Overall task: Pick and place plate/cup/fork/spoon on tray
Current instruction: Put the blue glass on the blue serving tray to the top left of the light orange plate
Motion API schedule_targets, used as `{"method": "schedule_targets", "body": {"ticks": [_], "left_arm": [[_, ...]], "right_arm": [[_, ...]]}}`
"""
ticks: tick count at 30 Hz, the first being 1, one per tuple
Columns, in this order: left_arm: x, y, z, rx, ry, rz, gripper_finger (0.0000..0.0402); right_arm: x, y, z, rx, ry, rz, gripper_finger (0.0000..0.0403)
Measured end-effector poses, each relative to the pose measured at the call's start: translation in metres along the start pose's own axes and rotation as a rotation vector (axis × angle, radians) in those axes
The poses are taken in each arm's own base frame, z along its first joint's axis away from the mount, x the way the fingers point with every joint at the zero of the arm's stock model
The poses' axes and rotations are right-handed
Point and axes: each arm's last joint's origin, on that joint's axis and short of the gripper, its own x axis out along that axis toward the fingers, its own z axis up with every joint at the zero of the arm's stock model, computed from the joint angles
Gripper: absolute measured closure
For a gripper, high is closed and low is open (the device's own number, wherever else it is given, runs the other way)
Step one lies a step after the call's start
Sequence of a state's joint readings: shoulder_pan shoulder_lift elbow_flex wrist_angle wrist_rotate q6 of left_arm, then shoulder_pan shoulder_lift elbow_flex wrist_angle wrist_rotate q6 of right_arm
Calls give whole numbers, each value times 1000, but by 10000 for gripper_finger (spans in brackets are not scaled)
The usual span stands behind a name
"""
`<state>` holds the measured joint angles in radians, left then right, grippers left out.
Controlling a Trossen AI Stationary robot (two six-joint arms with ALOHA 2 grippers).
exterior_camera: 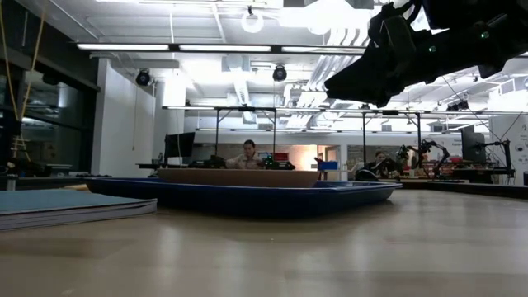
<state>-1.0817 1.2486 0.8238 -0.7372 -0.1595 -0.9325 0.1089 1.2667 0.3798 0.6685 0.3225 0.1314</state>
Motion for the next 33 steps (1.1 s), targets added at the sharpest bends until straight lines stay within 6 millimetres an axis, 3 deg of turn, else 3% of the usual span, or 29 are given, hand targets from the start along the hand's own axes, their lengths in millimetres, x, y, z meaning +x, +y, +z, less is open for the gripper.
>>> {"method": "schedule_targets", "body": {"ticks": [12, 17, 21, 28, 33], "left_arm": [[20, -3, -1, 12, 51, 70, 308], [18, 0, -2, 15, 62, 84, 339], [10, 4, 2, -13, 54, 54, 390], [-12, 28, 19, -97, -37, 46, 395], [-42, 61, 40, -161, -162, 198, 396]], "right_arm": [[0, 0, 0, 0, 0, 0, 224], [0, 0, 0, 0, 0, 0, 224], [0, 0, 0, 0, 0, 0, 224], [0, 0, 0, 0, 0, 0, 224], [0, 0, 0, 0, -1, 0, 224]]}}
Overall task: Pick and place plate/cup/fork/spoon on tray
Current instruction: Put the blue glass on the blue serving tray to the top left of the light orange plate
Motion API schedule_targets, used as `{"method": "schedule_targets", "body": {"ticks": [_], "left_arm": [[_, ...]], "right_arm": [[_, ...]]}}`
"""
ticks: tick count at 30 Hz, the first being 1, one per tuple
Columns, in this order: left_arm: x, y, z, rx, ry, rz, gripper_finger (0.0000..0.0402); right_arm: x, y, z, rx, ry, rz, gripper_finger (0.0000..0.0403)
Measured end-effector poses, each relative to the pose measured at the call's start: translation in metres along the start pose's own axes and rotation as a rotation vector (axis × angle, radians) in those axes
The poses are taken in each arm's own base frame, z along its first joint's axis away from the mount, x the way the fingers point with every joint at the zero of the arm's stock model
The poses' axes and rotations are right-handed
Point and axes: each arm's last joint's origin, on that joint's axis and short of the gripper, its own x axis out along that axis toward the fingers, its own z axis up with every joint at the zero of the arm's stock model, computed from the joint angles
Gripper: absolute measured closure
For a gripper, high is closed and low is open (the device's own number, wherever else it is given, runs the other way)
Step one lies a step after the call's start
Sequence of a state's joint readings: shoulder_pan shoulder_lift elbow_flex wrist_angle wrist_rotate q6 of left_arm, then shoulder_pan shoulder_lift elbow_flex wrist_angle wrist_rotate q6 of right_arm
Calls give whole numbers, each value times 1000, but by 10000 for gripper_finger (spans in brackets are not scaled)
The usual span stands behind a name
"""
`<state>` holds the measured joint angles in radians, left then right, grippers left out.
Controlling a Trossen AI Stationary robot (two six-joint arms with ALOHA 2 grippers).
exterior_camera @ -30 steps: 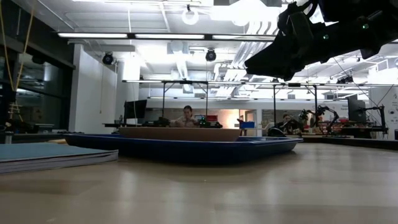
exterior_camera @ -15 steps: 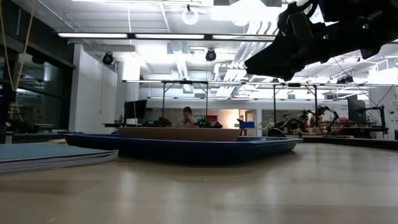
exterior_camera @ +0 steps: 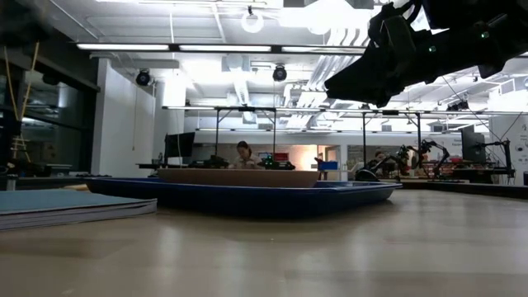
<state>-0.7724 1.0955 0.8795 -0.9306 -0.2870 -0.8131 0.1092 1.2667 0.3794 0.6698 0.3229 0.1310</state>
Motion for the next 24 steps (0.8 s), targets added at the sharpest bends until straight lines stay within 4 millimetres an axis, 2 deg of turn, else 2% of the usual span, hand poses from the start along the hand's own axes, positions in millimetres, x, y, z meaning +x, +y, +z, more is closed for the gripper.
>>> {"method": "schedule_targets", "body": {"ticks": [4, 7, 10, 13, 15, 18, 21, 24], "left_arm": [[-21, 23, 38, 109, -208, 232, 397], [-40, 45, 73, 93, -355, 428, 398], [-54, 77, 107, 46, -409, 528, 399], [-62, 119, 134, -14, -427, 526, 399], [-60, 153, 146, -89, -408, 509, 399], [-45, 208, 155, -226, -312, 500, 399], [-20, 256, 155, -358, -205, 488, 399], [5, 294, 153, -442, -114, 462, 399]], "right_arm": [[0, 0, 1, 3, -8, 1, 224], [0, 0, 1, 9, -8, 1, 224], [0, 0, 1, 18, -8, 1, 224], [0, 0, 1, 21, -6, 1, 224], [0, 0, 0, 19, 0, 0, 224], [0, 0, 0, 18, 1, 0, 224], [0, 0, 0, 18, 1, -3, 224], [0, 0, 0, 18, 0, -9, 224]]}}
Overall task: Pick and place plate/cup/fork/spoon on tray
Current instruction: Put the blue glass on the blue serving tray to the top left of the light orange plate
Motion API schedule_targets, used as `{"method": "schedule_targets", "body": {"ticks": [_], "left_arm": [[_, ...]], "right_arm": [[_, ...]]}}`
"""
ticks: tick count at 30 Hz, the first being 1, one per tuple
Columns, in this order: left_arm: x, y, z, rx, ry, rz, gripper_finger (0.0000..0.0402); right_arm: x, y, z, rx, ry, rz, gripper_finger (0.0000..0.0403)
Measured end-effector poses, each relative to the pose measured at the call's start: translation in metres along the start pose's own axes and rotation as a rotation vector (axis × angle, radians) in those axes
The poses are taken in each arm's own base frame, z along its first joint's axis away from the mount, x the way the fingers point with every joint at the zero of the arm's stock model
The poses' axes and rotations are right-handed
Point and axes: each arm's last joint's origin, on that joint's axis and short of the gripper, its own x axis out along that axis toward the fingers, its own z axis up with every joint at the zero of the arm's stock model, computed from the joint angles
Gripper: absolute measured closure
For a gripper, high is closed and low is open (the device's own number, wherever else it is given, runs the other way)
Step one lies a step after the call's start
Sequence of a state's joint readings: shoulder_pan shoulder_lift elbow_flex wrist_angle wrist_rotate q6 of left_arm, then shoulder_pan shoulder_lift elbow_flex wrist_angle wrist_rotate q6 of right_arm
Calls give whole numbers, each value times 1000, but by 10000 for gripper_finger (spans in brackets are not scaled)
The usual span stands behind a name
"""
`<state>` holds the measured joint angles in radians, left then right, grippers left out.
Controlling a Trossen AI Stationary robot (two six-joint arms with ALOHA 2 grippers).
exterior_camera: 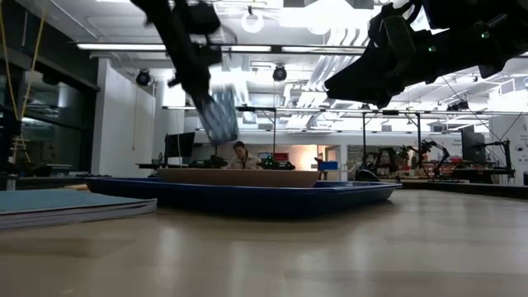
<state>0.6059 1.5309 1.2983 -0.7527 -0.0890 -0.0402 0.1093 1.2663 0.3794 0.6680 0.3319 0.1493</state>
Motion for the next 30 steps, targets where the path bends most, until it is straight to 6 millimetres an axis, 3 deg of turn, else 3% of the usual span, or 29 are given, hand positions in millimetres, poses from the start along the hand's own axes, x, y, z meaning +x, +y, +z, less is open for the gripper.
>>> {"method": "schedule_targets", "body": {"ticks": [6, 16, 22, 30], "left_arm": [[44, 17, 7, -31, 105, -14, 399], [73, 38, 12, -111, 166, 4, 399], [91, 36, 5, -138, 244, -97, 399], [97, 36, 4, -138, 254, -96, 396]], "right_arm": [[0, 0, 0, 0, 1, 0, 224], [0, 0, 0, 5, 1, 0, 224], [0, 0, 0, 7, 3, 0, 224], [0, 0, -1, 5, 7, 0, 224]]}}
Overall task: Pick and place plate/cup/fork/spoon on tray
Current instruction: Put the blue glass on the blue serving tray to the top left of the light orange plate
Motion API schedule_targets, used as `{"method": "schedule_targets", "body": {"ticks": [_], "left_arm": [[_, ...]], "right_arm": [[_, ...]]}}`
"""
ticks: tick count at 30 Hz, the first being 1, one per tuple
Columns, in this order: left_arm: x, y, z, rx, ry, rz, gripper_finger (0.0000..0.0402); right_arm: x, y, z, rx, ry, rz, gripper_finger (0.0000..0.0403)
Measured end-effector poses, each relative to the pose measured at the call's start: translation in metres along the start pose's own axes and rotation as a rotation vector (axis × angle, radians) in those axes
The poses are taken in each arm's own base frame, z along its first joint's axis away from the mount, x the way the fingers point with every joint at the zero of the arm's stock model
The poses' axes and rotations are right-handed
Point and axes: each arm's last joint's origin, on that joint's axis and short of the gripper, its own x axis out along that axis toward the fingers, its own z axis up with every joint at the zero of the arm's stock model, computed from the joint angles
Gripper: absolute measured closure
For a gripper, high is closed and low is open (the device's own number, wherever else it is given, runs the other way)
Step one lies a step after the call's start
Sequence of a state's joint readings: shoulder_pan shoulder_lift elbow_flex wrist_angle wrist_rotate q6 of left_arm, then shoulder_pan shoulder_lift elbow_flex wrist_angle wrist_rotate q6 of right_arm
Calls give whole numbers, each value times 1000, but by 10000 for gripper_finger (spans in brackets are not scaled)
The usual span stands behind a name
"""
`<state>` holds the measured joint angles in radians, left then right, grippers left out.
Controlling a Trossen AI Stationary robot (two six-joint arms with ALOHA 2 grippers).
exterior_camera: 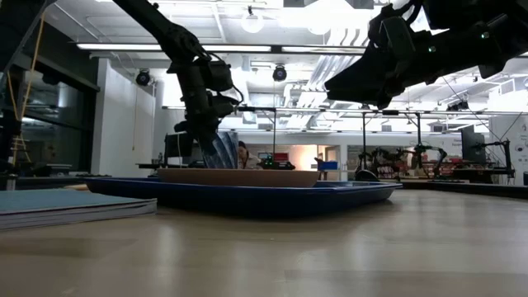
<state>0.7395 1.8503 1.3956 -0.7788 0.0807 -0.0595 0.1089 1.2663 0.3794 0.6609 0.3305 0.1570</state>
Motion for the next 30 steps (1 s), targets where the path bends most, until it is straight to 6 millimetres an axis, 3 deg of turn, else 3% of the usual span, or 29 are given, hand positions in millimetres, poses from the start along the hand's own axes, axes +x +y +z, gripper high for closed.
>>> {"method": "schedule_targets", "body": {"ticks": [8, 22, 30], "left_arm": [[1, 0, 1, 25, -6, 5, 375], [1, -9, 2, 79, -20, -4, 268], [-14, -15, 13, 93, -52, -8, 230]], "right_arm": [[0, 0, 0, 0, 0, 0, 224], [0, 0, 0, 0, 0, 1, 224], [0, 0, 0, 0, 0, 1, 224]]}}
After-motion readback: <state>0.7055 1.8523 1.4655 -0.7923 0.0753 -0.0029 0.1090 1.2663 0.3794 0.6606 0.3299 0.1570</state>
